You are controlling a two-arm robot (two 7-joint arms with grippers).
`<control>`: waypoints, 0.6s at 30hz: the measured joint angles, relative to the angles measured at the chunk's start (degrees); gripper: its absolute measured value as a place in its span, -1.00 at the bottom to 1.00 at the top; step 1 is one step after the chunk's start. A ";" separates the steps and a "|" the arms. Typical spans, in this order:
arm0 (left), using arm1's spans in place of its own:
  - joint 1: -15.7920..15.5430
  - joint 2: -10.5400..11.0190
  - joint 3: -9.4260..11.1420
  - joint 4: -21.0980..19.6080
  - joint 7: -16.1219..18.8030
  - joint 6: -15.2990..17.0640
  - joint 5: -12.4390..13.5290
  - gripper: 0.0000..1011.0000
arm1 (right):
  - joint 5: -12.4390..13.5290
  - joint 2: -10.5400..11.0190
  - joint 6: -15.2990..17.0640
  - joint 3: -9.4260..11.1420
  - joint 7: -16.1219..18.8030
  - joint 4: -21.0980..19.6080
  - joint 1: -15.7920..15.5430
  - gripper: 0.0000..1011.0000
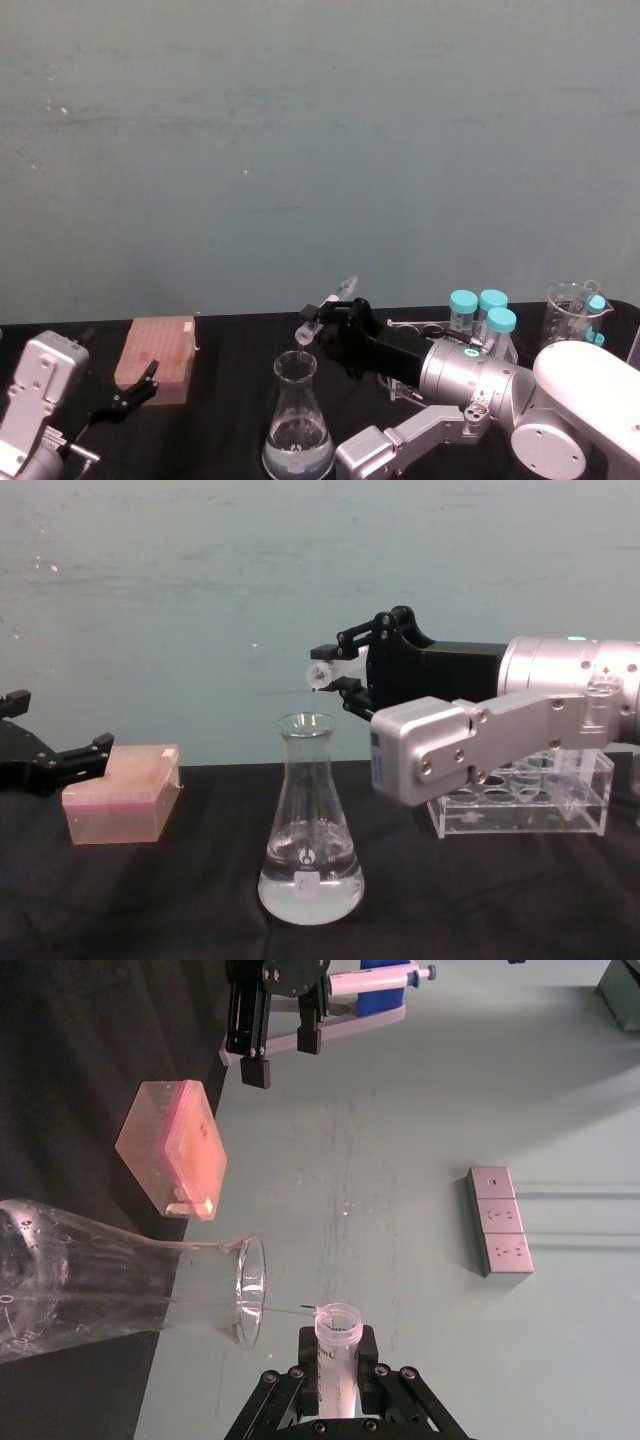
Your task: Pour the liquid from the test tube into the beaker using one hand.
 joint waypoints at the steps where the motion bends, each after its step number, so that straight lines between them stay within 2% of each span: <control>1: 0.00 0.00 0.00 0.00 0.00 0.00 0.00 0.98 | -0.15 0.03 0.01 -0.10 -0.12 0.01 0.05 -0.56; 18: 0.00 0.00 0.00 0.00 0.00 0.00 0.00 0.98 | -1.42 0.44 0.23 -1.15 -0.71 0.00 0.65 -0.56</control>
